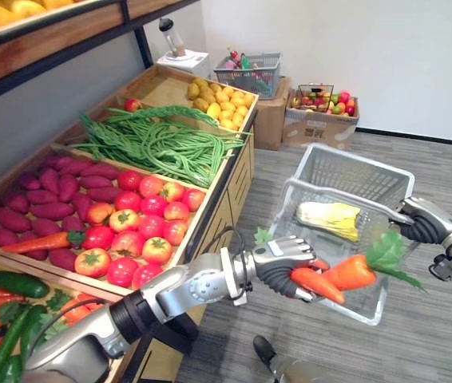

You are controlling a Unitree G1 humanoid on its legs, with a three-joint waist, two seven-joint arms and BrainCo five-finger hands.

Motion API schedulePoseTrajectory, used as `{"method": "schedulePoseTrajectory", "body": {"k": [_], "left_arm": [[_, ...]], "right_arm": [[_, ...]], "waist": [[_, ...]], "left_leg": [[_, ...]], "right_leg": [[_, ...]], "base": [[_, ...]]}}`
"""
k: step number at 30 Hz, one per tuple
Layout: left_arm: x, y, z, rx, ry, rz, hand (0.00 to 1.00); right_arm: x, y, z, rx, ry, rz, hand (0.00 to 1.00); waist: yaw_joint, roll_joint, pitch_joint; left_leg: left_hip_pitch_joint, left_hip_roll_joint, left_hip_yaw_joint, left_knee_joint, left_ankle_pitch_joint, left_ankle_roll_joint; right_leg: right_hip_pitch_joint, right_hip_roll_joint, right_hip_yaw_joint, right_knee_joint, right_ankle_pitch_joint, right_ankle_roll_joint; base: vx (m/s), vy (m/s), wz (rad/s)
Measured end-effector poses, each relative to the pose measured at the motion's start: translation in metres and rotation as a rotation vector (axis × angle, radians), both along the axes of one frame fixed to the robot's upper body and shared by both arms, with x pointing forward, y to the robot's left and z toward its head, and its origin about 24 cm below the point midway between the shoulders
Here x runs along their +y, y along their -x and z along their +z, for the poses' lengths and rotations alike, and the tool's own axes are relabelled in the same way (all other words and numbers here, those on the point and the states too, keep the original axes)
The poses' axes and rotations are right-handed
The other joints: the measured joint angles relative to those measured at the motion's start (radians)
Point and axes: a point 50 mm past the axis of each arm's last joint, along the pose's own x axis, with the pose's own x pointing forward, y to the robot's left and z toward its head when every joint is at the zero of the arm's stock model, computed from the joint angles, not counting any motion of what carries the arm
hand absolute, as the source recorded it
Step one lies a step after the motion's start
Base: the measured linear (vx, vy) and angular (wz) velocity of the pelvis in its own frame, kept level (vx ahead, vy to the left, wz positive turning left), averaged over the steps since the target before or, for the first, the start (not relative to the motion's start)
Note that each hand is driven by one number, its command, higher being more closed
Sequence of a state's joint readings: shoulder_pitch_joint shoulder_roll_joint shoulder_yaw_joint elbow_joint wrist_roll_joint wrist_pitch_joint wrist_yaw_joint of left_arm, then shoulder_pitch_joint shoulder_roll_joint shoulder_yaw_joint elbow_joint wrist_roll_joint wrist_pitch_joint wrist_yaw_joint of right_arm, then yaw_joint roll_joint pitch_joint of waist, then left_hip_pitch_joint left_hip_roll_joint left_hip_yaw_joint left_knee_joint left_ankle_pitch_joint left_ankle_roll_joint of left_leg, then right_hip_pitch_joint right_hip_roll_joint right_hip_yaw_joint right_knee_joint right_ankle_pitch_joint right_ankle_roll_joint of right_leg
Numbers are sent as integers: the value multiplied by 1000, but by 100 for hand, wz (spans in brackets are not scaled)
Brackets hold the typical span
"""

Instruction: Pick vegetable in the basket

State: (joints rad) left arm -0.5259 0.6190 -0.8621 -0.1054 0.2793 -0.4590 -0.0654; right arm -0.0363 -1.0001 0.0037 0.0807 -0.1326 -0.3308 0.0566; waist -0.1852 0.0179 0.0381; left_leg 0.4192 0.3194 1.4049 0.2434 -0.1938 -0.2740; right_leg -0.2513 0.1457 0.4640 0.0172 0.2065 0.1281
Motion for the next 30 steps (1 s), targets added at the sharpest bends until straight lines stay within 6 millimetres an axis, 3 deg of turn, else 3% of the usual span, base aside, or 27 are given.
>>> {"method": "schedulePoseTrajectory", "body": {"k": [5,10,30], "left_arm": [[-7,2,1,8,14,-21,100],[-9,2,-3,23,3,-22,100],[-10,-5,-25,77,-64,9,100]], "right_arm": [[6,2,16,-101,-174,8,100],[16,3,17,-100,-224,58,100],[48,11,-37,267,-149,229,100]], "waist": [[1,0,-2],[-1,2,-6],[20,10,-22]], "left_leg": [[-15,-4,-28,1,-4,0],[-17,-4,-37,2,-6,0],[-37,8,-54,9,-10,-1]], "right_leg": [[0,-19,-17,-1,2,-2],[0,-21,-19,-3,3,-4],[0,-34,-43,-20,11,-7]], "base": [[-55,-35,13],[-31,-27,1],[-45,-37,3]]}}
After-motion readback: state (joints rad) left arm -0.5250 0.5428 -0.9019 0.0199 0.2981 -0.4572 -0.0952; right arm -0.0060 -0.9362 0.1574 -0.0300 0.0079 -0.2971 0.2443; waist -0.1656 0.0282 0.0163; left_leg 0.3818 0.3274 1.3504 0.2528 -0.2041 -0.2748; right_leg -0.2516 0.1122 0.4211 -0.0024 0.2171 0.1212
